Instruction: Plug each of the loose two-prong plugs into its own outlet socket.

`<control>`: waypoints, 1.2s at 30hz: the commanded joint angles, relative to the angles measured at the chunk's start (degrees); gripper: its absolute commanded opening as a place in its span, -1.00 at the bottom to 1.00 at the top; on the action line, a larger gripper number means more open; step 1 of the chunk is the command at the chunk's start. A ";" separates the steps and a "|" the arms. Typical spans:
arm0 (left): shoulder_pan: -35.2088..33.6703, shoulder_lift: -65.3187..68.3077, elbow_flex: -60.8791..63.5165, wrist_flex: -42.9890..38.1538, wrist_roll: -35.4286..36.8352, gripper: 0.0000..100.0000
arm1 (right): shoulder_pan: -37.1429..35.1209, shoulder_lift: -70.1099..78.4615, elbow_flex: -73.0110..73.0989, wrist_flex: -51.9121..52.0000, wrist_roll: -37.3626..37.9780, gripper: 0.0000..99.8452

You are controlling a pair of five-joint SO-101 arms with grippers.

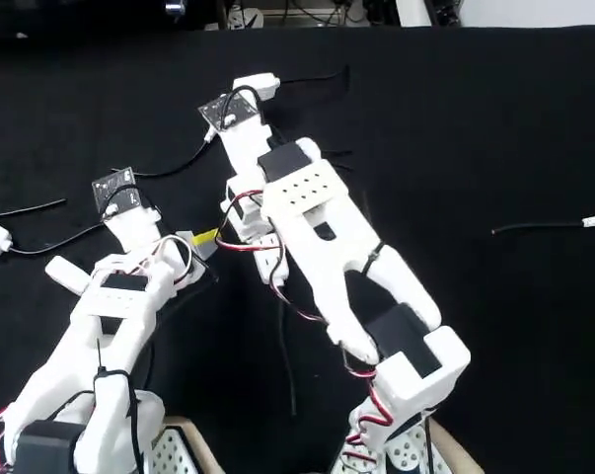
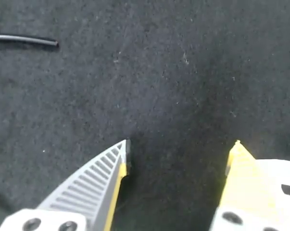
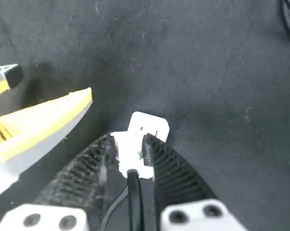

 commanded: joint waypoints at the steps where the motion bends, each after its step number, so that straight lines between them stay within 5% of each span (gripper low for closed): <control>1: -0.04 -0.26 -2.42 0.44 0.00 -0.34 | 3.34 -2.95 -0.13 -0.09 0.09 -0.97; 36: 1.01 -0.18 -2.42 0.44 -2.37 -0.34 | 2.81 3.91 -4.88 1.58 0.97 -0.98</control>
